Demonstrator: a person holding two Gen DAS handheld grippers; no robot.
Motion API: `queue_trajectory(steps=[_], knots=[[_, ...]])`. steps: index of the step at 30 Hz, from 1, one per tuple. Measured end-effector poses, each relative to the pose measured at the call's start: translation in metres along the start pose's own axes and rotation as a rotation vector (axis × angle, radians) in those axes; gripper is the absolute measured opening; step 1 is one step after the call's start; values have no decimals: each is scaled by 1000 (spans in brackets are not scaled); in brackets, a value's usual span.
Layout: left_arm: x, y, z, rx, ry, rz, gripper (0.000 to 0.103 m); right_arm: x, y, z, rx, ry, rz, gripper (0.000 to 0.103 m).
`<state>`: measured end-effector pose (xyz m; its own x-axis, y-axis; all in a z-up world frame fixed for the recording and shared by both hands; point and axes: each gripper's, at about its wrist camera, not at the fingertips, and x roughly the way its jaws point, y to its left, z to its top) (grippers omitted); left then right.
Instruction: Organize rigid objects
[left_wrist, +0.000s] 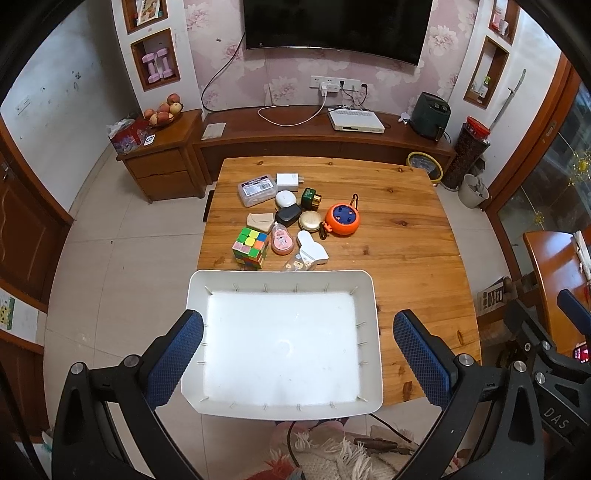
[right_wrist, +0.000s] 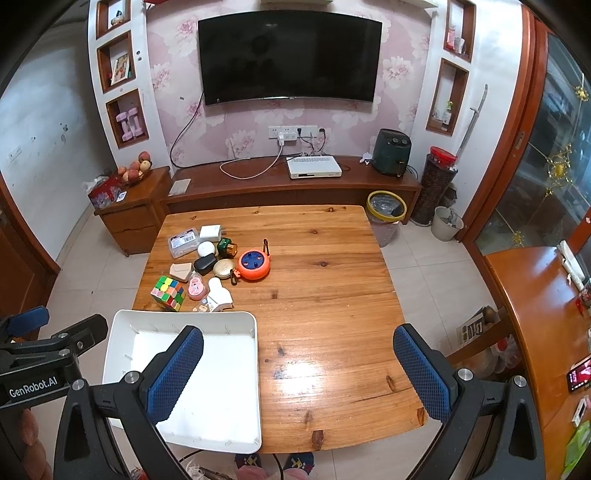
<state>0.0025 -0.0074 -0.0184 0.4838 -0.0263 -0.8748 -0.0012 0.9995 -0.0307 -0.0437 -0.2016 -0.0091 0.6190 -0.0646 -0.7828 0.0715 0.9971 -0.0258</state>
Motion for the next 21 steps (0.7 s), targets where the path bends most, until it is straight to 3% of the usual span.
queue_trajectory(steps=[11, 21], knots=[[-6, -3, 4, -41, -23, 33, 102, 2, 3, -2, -26, 5, 26, 103], [-4, -14, -3, -92, 4, 67, 102, 11, -11, 11, -85, 12, 88, 103]])
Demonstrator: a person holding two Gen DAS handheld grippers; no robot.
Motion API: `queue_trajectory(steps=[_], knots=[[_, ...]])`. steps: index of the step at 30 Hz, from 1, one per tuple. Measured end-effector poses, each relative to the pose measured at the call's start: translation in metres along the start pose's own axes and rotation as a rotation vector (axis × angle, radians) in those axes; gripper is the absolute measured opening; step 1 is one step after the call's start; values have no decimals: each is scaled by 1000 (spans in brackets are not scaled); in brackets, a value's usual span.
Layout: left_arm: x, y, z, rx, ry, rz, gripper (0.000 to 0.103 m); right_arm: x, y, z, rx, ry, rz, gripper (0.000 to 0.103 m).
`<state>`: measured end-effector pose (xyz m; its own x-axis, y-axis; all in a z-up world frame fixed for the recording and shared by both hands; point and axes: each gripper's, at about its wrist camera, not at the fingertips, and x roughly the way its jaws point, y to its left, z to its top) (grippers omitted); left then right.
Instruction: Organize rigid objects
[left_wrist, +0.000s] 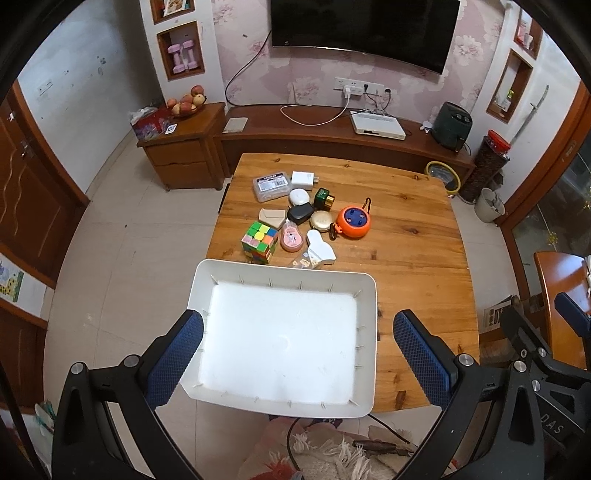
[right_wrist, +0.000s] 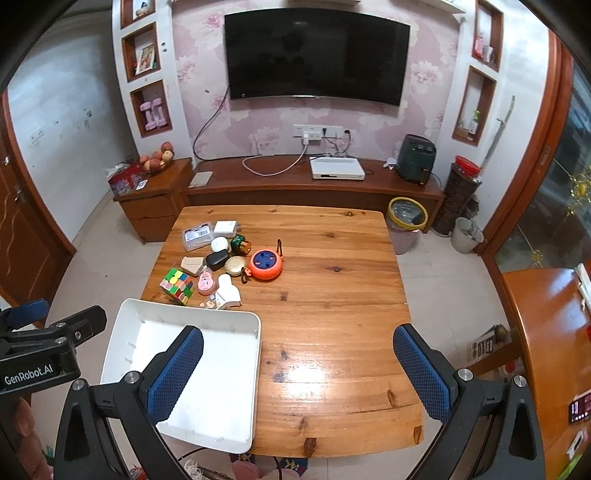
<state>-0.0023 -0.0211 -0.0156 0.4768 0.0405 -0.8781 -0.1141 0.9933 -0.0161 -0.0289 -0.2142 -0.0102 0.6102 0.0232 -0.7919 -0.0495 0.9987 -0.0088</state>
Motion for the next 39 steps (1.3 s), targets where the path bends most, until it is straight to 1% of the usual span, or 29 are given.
queue_trajectory(steps=[6, 13, 19, 23, 26, 28, 30, 33, 35, 39], knots=[[3, -2, -8, -19, 17, 30, 102, 11, -4, 0, -26, 17, 49, 103], [12, 10, -11, -49, 52, 58, 102, 23, 3, 1, -43, 45, 97, 103], [25, 23, -1, -30, 67, 41, 102, 33, 18, 4, -29, 68, 108, 103], [35, 37, 17, 7, 70, 7, 102, 39, 27, 13, 16, 82, 99, 103], [42, 52, 32, 31, 50, 2, 102, 44, 34, 20, 72, 87, 100, 103], [51, 62, 44, 47, 47, -1, 102, 52, 43, 25, 86, 96, 84, 103], [63, 75, 58, 63, 49, -9, 102, 64, 50, 30, 109, 112, 93, 103], [87, 91, 79, 106, 59, 1, 102, 87, 62, 36, 127, 161, 101, 103], [110, 98, 93, 146, 83, 18, 102, 108, 68, 41, 139, 202, 109, 103], [159, 103, 111, 203, 158, 15, 102, 151, 80, 48, 160, 284, 115, 103]])
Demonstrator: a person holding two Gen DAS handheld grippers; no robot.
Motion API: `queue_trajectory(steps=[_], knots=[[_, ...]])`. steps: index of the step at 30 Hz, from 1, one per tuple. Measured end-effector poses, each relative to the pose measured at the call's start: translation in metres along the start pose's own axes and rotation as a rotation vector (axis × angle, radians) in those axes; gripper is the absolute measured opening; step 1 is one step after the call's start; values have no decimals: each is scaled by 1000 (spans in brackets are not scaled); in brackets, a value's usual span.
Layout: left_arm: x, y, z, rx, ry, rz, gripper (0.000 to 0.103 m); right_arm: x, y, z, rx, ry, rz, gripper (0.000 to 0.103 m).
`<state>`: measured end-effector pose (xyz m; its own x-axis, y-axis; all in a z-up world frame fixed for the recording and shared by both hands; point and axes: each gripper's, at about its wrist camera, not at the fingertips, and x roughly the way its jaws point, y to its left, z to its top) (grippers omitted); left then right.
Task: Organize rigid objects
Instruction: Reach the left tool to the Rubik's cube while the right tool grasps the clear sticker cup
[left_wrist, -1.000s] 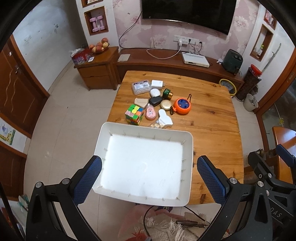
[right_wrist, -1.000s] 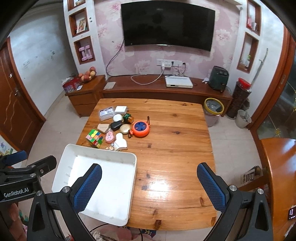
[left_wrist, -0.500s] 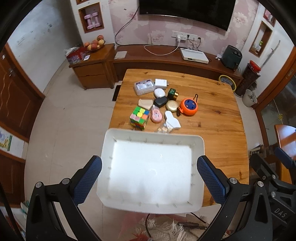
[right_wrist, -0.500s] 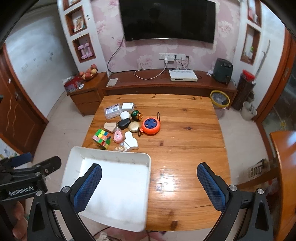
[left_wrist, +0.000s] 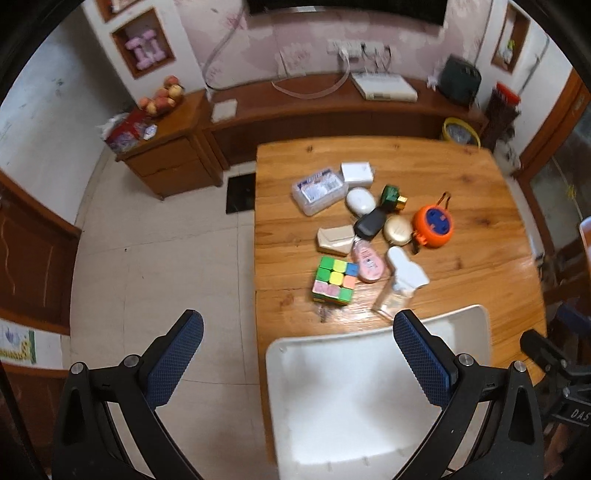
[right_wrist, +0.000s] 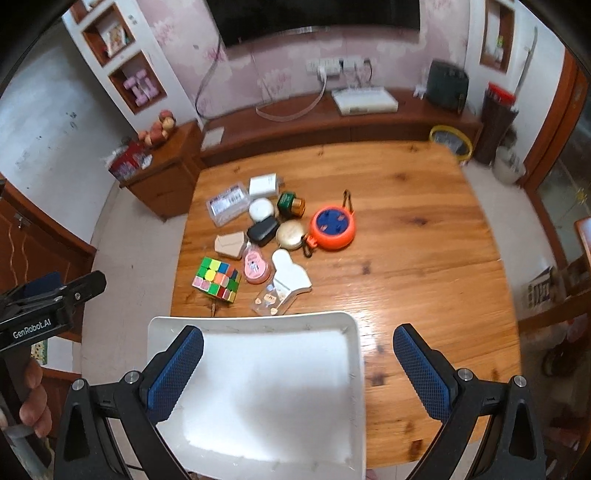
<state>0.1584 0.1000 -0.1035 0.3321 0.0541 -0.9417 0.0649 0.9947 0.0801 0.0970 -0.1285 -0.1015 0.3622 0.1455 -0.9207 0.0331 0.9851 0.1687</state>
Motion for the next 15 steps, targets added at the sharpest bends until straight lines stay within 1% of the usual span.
queue_trajectory(steps=[2, 5, 7, 11, 12, 15], knots=[[27, -1, 10, 24, 47, -12, 102, 23, 5, 12, 6, 29, -34, 103], [67, -10, 18, 56, 121, -31, 102, 53, 8, 24, 20, 80, -53, 103], [93, -17, 21, 73, 176, -38, 102, 71, 5, 30, 43, 115, -55, 101], [146, -30, 22, 82, 302, -68, 102, 112, -7, 38, 141, 210, -19, 95], [155, -33, 22, 84, 319, -67, 102, 120, -8, 38, 161, 230, -8, 93], [180, -36, 20, 81, 361, -48, 102, 144, -10, 38, 207, 282, 10, 91]])
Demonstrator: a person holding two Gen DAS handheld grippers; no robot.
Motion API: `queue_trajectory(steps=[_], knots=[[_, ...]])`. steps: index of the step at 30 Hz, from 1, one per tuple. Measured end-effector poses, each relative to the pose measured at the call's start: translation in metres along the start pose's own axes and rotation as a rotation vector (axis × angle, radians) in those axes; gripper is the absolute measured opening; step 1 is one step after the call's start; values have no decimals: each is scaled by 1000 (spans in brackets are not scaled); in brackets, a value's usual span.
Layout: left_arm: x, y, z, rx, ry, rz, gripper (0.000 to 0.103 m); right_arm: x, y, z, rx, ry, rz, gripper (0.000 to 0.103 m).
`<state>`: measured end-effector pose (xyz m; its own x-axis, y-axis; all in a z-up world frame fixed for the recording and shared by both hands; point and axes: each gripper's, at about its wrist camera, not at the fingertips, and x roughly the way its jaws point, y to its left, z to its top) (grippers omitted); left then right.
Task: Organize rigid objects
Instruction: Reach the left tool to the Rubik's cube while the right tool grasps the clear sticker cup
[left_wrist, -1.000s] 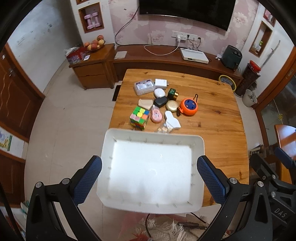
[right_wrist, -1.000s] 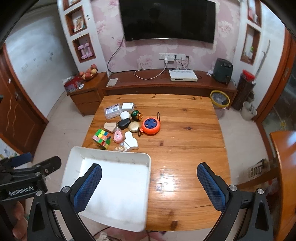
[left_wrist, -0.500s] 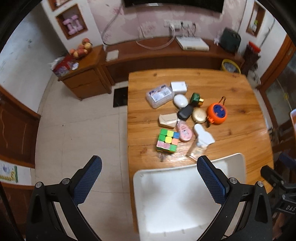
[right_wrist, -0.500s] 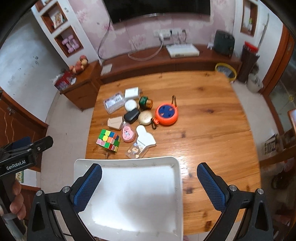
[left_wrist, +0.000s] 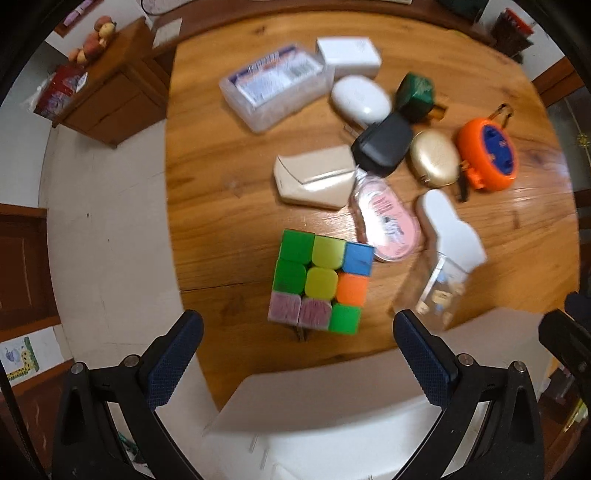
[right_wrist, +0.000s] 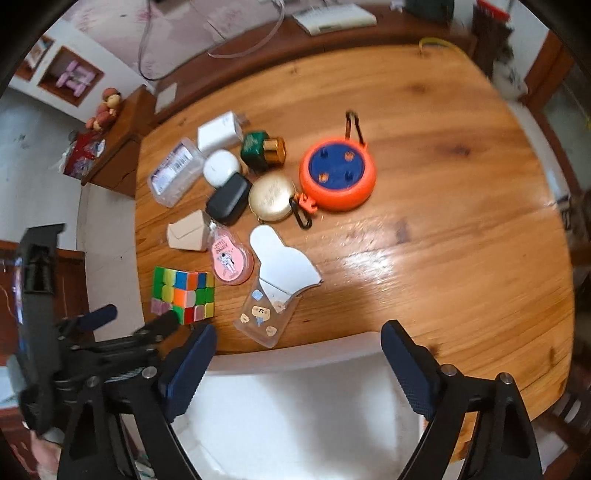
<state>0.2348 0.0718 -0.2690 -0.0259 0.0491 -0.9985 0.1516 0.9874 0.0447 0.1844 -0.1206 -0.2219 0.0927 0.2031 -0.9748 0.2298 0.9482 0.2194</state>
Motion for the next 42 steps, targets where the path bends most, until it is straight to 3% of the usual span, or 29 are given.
queue_trajectory(steps=[6, 9, 11, 13, 22, 28, 36, 42], knots=[[25, 5, 3, -26, 54, -4, 100, 23, 9, 10, 23, 32, -6, 91], [31, 6, 5, -27, 61, 1, 88, 32, 15, 14, 23, 45, -7, 91], [32, 9, 7, -36, 65, -50, 71, 38, 17, 15, 37, 61, -3, 91], [32, 12, 7, -51, 72, -106, 62, 46, 18, 17, 58, 85, 5, 91], [21, 39, -11, -65, 8, -58, 62, 77, 36, 24, 101, 164, -21, 91], [16, 70, -30, -109, -3, -92, 62, 98, 47, 26, 111, 220, -90, 84], [10, 73, -38, -112, -38, -109, 62, 128, 57, 22, 91, 295, -194, 65], [3, 63, -27, -94, -58, -108, 62, 127, 66, 20, 78, 261, -211, 58]])
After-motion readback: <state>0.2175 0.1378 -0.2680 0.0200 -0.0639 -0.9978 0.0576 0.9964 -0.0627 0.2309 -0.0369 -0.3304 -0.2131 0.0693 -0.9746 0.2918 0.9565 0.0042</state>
